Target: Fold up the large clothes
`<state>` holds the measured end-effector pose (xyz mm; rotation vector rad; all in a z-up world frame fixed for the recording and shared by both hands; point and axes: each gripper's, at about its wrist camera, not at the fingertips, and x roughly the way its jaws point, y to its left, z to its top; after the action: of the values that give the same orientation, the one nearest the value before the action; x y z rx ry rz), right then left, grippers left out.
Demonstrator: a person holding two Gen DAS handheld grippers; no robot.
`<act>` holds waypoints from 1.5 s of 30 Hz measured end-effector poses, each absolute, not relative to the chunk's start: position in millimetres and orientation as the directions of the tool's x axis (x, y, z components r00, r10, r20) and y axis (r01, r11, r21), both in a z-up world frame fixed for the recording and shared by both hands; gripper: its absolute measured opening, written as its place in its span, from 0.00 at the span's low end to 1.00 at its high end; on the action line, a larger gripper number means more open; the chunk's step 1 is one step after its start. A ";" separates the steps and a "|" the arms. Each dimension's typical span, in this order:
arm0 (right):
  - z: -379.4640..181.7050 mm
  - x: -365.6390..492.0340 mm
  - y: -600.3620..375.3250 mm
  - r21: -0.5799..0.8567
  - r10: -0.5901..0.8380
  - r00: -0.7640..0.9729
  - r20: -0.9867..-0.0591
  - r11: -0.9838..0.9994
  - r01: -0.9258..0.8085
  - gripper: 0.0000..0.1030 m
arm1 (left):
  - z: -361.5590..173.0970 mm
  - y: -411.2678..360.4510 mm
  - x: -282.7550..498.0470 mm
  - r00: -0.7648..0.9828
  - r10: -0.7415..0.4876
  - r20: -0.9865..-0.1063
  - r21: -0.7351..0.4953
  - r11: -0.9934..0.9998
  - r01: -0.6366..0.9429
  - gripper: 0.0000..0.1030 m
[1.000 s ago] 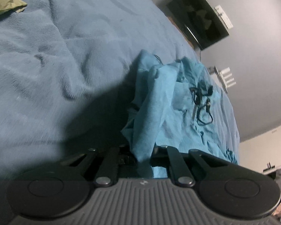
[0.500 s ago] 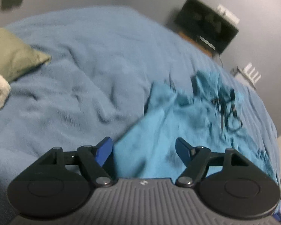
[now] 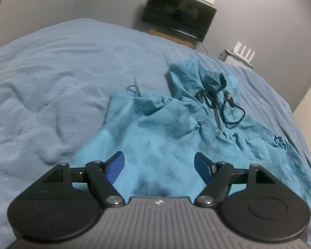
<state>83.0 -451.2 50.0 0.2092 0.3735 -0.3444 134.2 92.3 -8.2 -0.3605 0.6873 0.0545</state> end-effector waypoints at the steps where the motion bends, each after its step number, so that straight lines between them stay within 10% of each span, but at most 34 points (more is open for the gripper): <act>1: 51.9 85.0 -447.8 0.120 -0.277 0.882 -0.382 0.931 0.344 0.85 | -12.5 90.4 142.0 0.775 -0.076 -0.628 -0.310 0.937 -0.159 0.71; 15: -0.2 141.1 -326.7 -0.175 0.122 0.757 -0.642 0.938 -0.300 0.82 | -72.3 56.1 218.6 0.688 -0.136 -0.713 -0.195 0.981 -0.007 0.71; 45: -50.0 247.9 -348.3 -0.051 0.090 0.755 -0.649 0.986 -0.161 0.83 | -95.8 97.4 271.3 0.716 0.000 -0.699 -0.173 0.970 -0.169 0.72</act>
<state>247.9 -348.3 -50.0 -0.1063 0.7015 0.1372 271.3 97.4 -95.8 -0.2319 0.7694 0.0949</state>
